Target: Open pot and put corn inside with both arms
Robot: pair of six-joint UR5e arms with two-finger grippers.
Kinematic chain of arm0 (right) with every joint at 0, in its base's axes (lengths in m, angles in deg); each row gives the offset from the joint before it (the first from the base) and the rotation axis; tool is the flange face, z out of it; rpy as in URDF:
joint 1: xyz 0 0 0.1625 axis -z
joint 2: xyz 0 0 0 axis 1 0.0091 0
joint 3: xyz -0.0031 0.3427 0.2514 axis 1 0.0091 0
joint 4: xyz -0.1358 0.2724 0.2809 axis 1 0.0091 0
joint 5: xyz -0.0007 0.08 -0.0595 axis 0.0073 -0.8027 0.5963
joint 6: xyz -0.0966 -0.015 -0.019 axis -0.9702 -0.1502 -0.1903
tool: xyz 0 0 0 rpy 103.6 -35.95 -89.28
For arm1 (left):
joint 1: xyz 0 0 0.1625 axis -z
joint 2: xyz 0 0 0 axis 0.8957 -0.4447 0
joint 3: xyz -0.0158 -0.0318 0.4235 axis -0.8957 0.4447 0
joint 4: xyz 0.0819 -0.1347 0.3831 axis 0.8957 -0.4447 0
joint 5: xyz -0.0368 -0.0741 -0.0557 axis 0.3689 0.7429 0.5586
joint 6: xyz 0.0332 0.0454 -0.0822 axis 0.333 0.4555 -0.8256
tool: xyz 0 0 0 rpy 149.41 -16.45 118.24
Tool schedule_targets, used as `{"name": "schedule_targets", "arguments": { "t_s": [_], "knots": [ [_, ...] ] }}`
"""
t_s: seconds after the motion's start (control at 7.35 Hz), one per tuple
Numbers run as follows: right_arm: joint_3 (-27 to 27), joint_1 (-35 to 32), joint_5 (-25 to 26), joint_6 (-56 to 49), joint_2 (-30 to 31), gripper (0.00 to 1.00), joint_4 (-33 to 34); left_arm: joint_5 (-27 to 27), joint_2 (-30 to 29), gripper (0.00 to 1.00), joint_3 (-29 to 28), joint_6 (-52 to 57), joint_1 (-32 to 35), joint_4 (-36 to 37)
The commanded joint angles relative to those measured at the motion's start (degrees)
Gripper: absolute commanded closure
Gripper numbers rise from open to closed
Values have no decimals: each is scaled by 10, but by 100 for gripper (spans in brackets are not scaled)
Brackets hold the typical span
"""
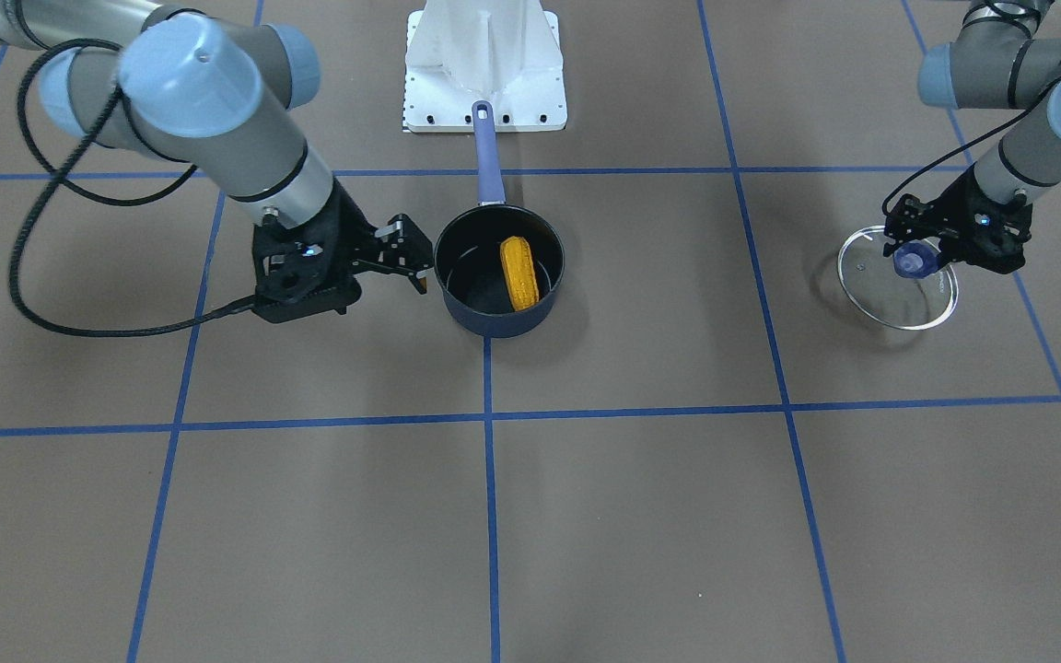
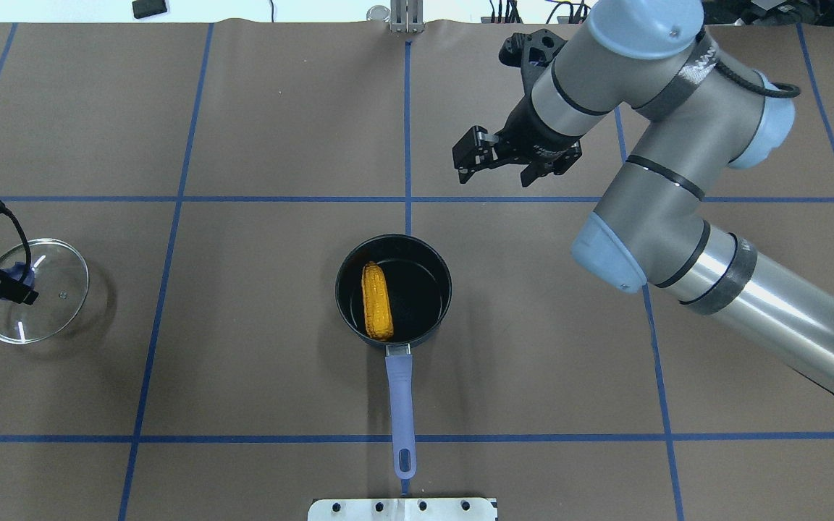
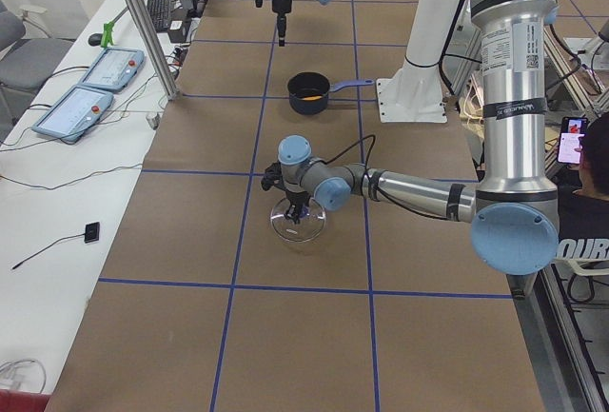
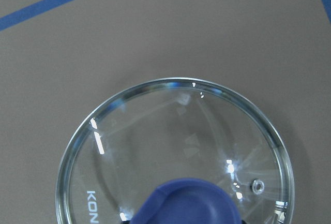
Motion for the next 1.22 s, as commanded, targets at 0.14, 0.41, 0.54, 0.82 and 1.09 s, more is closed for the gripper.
{"name": "schedule_targets", "arguments": {
  "t_s": [0.14, 0.41, 0.54, 0.82, 1.09],
  "knots": [
    [-23, -25, -18, -26, 32, 0, -1, -2, -5, 44, -6, -4, -2, 0],
    [-23, -25, -18, -29, 33, 0, -2, -3, -8, 44, -15, -4, -4, 0],
    [-23, -25, -17, -29, 33, 0, -2, -3, -12, 44, -22, -2, -4, 0],
    [-22, -23, -16, -29, 34, 0, -2, -3, -12, 44, -24, -2, -5, -1],
    [-22, -23, -12, -29, 35, 0, -2, -3, -12, 38, -24, -1, -5, 0]
  ]
}}
